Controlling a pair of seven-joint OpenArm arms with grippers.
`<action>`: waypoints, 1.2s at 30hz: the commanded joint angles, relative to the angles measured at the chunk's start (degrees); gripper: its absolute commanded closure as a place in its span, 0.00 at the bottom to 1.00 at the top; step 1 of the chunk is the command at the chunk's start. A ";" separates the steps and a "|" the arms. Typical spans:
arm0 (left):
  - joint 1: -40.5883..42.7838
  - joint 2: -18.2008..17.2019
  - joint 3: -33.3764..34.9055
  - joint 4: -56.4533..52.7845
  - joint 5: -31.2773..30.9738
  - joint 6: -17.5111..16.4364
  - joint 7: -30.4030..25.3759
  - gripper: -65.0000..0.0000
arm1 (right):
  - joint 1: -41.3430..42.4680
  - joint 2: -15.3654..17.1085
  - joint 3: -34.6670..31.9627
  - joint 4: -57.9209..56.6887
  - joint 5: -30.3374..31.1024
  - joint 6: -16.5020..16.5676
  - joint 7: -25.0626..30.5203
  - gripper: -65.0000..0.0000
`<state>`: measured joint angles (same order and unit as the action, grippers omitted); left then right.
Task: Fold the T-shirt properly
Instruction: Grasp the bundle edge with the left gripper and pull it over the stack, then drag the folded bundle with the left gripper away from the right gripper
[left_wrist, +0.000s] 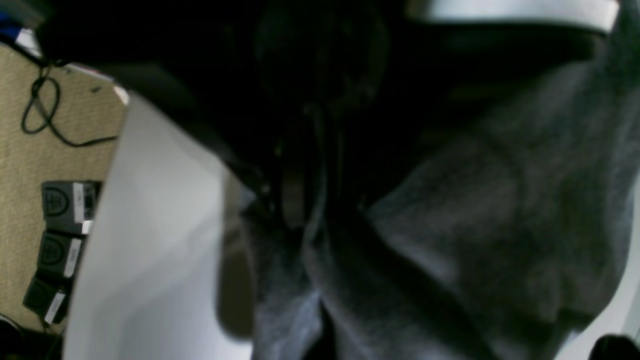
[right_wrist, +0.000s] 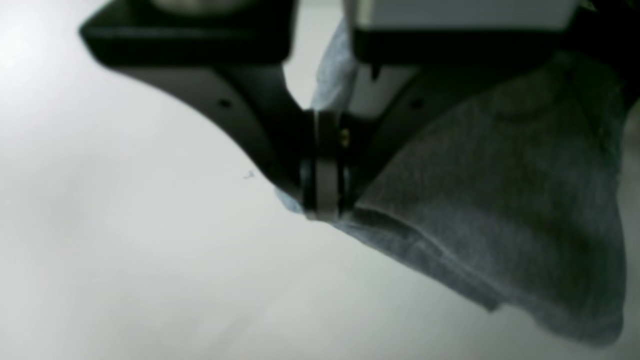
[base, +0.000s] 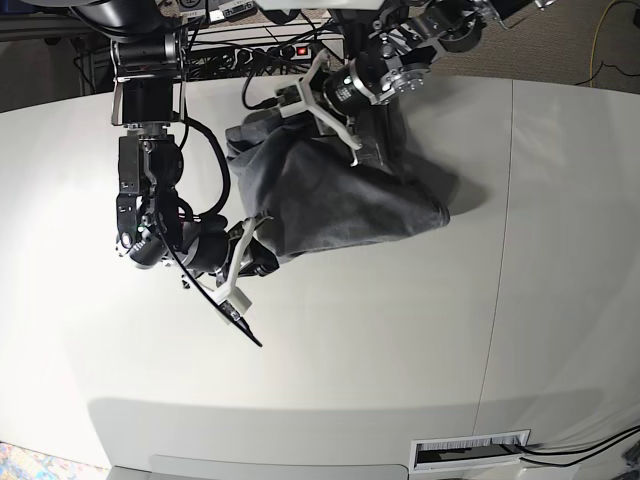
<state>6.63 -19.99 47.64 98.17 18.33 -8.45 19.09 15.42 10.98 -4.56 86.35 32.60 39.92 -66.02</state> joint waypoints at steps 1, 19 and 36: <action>-0.17 -2.40 -0.17 -1.01 0.87 -0.74 4.35 0.78 | 1.60 0.31 0.17 0.96 0.66 0.08 1.14 1.00; -6.14 -19.80 -0.20 -6.47 6.69 -1.86 -0.42 0.78 | 4.09 0.31 0.17 0.96 -4.61 0.08 1.03 1.00; -9.64 -26.97 -0.20 -0.61 14.56 8.83 6.62 0.78 | 4.09 0.28 0.17 0.96 -5.68 0.08 1.55 1.00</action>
<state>-2.90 -45.95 47.55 96.84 32.49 0.25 26.11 17.82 10.96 -4.56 86.35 26.02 39.94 -65.93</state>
